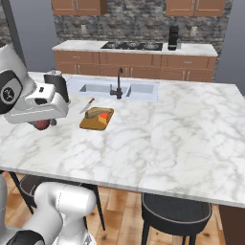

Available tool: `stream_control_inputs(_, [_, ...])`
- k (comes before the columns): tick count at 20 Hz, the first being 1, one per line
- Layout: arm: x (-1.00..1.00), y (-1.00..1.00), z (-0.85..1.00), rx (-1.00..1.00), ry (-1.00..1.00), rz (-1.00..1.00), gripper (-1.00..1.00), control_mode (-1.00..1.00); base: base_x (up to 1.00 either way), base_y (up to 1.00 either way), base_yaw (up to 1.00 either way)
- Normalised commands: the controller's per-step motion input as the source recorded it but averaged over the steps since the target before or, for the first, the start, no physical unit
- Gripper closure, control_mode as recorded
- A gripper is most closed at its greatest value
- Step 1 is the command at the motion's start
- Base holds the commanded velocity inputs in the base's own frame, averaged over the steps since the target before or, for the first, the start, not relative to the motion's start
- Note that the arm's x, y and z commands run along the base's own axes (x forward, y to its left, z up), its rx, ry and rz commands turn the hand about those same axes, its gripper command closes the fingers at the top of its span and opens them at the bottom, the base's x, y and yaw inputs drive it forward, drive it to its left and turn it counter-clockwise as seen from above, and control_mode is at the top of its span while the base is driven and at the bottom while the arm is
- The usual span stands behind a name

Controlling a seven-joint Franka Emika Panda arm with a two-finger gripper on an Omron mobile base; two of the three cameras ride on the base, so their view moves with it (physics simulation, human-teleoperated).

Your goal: Retrieve the sausage and cheese from the fridge and place them on the cutting board on the counter.

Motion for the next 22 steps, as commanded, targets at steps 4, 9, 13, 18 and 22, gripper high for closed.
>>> stream_control_inputs(4, [1.00,0.24,-0.15,-0.01,0.18,0.00,1.00,-1.00,0.00,0.00,0.00])
stream_control_inputs(9, [1.00,0.18,-0.33,0.00,0.25,0.02,1.00,-1.00,0.00,0.00,0.00])
stream_control_inputs(13, [1.00,0.04,-0.42,0.00,0.28,0.06,1.00,-1.00,0.00,0.00,0.00])
stream_control_inputs(18, [1.00,-0.10,-0.48,0.00,0.19,0.23,1.00,-1.00,0.00,0.00,0.00])
stream_control_inputs(22, [0.90,-0.11,-0.41,0.00,0.03,0.28,1.00,-1.00,0.00,0.00,0.00])
